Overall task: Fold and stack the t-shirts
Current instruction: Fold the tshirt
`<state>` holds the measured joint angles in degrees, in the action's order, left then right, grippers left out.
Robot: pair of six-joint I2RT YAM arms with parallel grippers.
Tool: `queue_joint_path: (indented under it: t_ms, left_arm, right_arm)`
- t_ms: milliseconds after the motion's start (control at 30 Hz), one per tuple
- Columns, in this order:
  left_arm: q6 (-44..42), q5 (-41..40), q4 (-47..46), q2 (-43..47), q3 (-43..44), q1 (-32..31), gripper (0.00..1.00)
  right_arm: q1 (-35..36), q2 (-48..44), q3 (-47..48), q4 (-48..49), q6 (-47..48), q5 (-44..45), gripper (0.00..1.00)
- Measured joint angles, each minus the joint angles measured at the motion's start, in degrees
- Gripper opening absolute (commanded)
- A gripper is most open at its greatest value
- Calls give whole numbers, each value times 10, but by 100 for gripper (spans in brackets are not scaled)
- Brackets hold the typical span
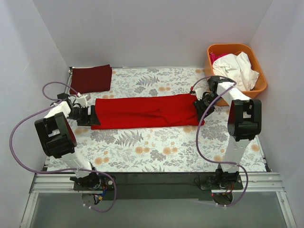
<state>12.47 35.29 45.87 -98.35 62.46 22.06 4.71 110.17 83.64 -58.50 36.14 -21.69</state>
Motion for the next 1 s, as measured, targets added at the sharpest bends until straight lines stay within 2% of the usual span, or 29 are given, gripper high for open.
queue_joint_path:
  t_ms: [267,467,633,767,900,967,1000]
  left_arm:
    - [11,-37,-13,-18,2,0,70]
    - [18,-38,-15,-38,19,0,58]
    - [24,-32,-13,-57,30,1,54]
    - [28,-28,-13,-61,40,1,48]
    - [32,-27,-13,-64,50,1,37]
    - [34,-27,-13,-64,53,1,28]
    - [34,-27,-13,-64,54,1,22]
  right_arm:
    - [-1,8,-21,13,-6,-5,47]
    - [-5,9,-21,16,-16,-17,46]
    - [-8,15,-17,16,-21,-25,43]
    - [-9,20,-15,17,-25,-27,33]
    - [-11,20,-13,17,-28,-27,17]
    - [-12,20,-12,17,-29,-27,13]
    - [-13,20,-12,16,-29,-27,7]
